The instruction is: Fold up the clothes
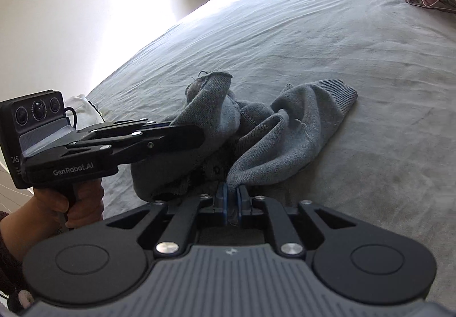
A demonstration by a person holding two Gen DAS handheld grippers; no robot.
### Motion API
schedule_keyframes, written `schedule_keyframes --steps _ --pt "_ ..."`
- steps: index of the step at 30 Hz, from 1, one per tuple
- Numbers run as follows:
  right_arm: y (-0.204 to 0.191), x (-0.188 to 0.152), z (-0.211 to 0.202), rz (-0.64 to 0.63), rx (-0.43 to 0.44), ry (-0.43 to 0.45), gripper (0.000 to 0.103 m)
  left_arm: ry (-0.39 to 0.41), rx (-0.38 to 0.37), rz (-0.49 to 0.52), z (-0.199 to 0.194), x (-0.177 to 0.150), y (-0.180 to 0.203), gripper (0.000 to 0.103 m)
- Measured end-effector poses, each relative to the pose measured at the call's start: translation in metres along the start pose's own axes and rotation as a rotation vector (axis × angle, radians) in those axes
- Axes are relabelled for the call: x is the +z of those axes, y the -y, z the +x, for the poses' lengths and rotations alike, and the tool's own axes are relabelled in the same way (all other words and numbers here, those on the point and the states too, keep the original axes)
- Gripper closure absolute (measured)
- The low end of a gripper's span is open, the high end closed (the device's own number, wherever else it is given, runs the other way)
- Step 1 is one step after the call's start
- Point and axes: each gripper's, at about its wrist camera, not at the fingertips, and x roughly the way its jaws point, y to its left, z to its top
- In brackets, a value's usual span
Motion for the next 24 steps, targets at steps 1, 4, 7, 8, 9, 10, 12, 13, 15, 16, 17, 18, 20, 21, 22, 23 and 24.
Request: schedule_keyframes --steps 1,4,7,8,9,10,12,13,15,16,17,18,20,21,22,23,24 --pt "0.005 -0.001 -0.001 0.012 -0.013 0.006 0.089 -0.021 -0.008 0.006 0.005 -0.004 0.003 0.094" --pt "0.018 -0.001 -0.003 0.048 -0.028 0.014 0.089 -0.084 -0.03 0.028 0.019 -0.018 0.013 0.094" --pt "0.026 0.0 -0.004 0.069 -0.051 0.026 0.088 -0.143 -0.048 0.055 0.03 -0.032 0.022 0.094" --pt "0.03 -0.001 -0.004 0.077 -0.058 0.029 0.088 -0.159 -0.052 0.059 0.033 -0.035 0.024 0.094" --pt "0.034 -0.001 -0.004 0.085 -0.064 0.032 0.088 -0.175 -0.056 0.063 0.036 -0.039 0.026 0.094" --pt "0.036 -0.003 -0.005 0.092 -0.067 0.034 0.088 -0.192 -0.061 0.066 0.039 -0.043 0.028 0.094" --pt "0.039 -0.003 -0.003 0.102 -0.07 0.038 0.087 -0.225 -0.072 0.075 0.044 -0.05 0.031 0.094" --pt "0.039 -0.003 -0.004 0.106 -0.071 0.042 0.081 -0.24 -0.078 0.085 0.046 -0.053 0.033 0.094" --pt "0.036 -0.003 -0.004 0.108 -0.069 0.056 0.057 -0.268 -0.086 0.113 0.046 -0.059 0.038 0.094" --pt "0.035 -0.002 -0.004 0.103 -0.066 0.062 0.053 -0.278 -0.085 0.13 0.046 -0.062 0.041 0.094" --pt "0.033 0.0 -0.002 0.095 -0.063 0.063 0.053 -0.286 -0.082 0.146 0.046 -0.064 0.043 0.094" --pt "0.03 0.001 0.0 0.086 -0.061 0.063 0.053 -0.291 -0.076 0.164 0.045 -0.065 0.045 0.094" --pt "0.023 0.004 0.006 0.057 -0.064 0.07 0.053 -0.297 -0.069 0.196 0.042 -0.066 0.047 0.093" --pt "0.019 0.005 0.009 0.037 -0.069 0.075 0.053 -0.3 -0.07 0.205 0.04 -0.065 0.048 0.092" --pt "0.015 0.006 0.013 0.016 -0.075 0.08 0.053 -0.304 -0.072 0.213 0.039 -0.065 0.049 0.091" --pt "0.012 0.007 0.018 -0.007 -0.081 0.08 0.053 -0.305 -0.075 0.219 0.036 -0.064 0.049 0.087" --pt "0.008 0.008 0.022 -0.029 -0.088 0.079 0.053 -0.306 -0.08 0.222 0.032 -0.064 0.05 0.084"
